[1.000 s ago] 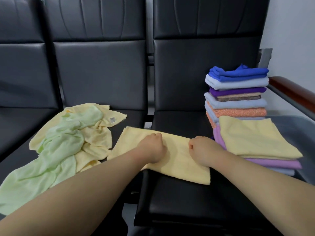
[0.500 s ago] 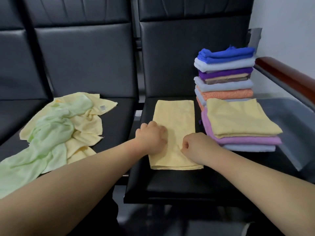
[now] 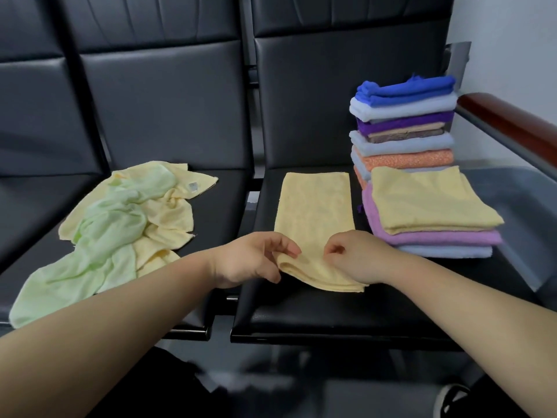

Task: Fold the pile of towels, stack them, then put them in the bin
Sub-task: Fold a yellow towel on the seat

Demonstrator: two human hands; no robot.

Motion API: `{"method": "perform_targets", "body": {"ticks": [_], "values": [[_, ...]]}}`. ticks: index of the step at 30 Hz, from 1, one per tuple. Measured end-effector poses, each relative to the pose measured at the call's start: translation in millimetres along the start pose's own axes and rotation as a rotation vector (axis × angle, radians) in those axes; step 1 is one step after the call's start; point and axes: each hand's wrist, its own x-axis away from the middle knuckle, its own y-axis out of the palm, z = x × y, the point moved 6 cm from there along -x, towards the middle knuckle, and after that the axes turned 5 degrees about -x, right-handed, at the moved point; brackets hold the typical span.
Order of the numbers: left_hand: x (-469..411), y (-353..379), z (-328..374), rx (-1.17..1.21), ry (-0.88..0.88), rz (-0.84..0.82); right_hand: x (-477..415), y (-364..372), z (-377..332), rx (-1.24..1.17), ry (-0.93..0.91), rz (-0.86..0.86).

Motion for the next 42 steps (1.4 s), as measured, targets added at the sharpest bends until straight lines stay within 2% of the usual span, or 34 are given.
{"method": "perform_targets", "body": {"ticks": [2, 5, 8, 11, 14, 18, 21, 24, 26, 30, 32, 36, 39, 42], "values": [[0.8, -3.8, 2.2, -0.052, 0.011, 0.046, 4.8, -0.1, -0.8, -0.055, 0.014, -0.033], [-0.7, -9.4, 11.4, -0.133, 0.036, 0.221, 14.9, -0.3, -4.9, -0.118, 0.030, -0.063], [-1.6, -19.8, 21.9, -0.227, 0.067, 0.412, 18.9, 2.5, -8.1, -0.047, 0.022, -0.057], [1.1, -25.1, 35.8, -0.351, 0.125, 0.512, 17.3, 2.7, -7.5, 0.052, 0.019, 0.052], [4.0, -33.1, 43.4, -0.302, 0.133, 0.503, 17.6, -10.8, -7.7, -0.032, 0.040, 0.179], [11.5, -47.5, 41.0, -0.084, 0.030, 0.439, 17.4, -33.1, -9.0, -0.342, 0.066, 0.216], [17.4, -50.2, 23.2, 0.022, -0.184, 0.341, 18.2, -25.2, 0.5, -0.710, 0.244, 0.037], [21.6, -48.7, 7.2, 0.093, -0.345, 0.246, 17.6, -11.8, 5.6, -0.878, 0.380, -0.114], [18.9, -51.7, 1.8, 0.112, -0.376, 0.283, 13.9, -9.5, 6.8, -0.929, 0.399, -0.113], [6.3, -64.3, 0.7, 0.137, -0.332, 0.463, -0.5, -16.9, 6.1, -1.006, 0.385, -0.029], [-1.4, -67.0, 3.4, 0.159, -0.283, 0.530, -8.7, -21.9, 4.8, -0.985, 0.361, 0.048], [-22.3, -73.8, 4.3, 0.109, -0.226, 0.656, -29.4, -32.1, 9.2, -0.748, 0.310, 0.283], [-38.2, -82.1, -1.6, -0.023, -0.220, 0.729, -43.7, -35.3, 15.3, -0.633, 0.276, 0.448], [-52.8, -86.5, -5.3, -0.230, -0.245, 0.778, -59.1, -33.7, 21.1, -0.506, 0.282, 0.511]]}}
